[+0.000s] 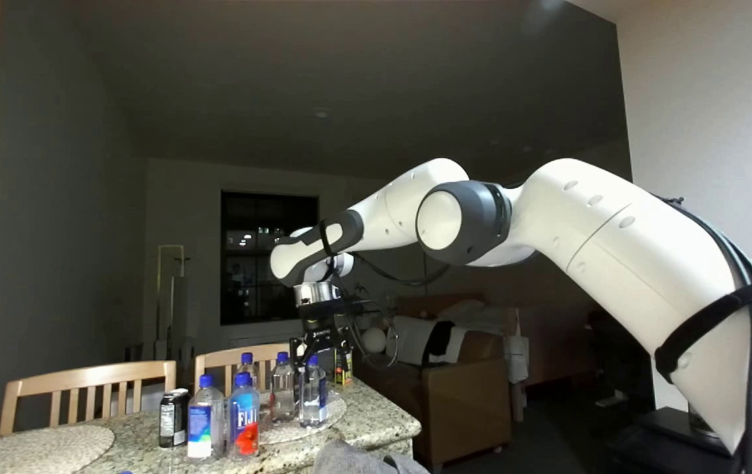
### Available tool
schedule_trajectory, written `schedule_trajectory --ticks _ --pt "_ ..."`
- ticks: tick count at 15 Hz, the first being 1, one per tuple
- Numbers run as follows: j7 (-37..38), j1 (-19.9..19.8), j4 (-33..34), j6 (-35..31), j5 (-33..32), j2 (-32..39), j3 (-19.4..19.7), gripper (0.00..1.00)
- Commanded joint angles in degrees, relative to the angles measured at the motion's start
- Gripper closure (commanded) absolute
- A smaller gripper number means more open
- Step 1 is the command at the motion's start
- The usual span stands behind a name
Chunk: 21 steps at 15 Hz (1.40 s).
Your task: Pick up the cloth and cover the white object
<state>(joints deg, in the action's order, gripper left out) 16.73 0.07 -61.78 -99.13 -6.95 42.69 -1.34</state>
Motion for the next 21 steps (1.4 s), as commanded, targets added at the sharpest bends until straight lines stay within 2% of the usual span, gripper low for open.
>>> schedule_trajectory --ticks 1,6,12,17,18,21 --pt "0.5 0.8 -13.2 -1.5 1.6 -10.7 1.7 0.0" --pt "-0.3 2.0 -25.0 1.3 -0.2 -22.5 2.7 0.0" --pt "0.4 4.2 -40.9 -0.3 1.0 -36.9 0.1 0.0" --pt "12.2 5.9 -55.6 -12.8 0.5 -47.3 -1.8 0.0" --pt "7.9 5.2 -47.3 -7.6 0.0 -41.4 -1.7 0.0" --pt "10.8 5.3 -53.0 -10.9 0.0 -45.3 -2.6 0.0"
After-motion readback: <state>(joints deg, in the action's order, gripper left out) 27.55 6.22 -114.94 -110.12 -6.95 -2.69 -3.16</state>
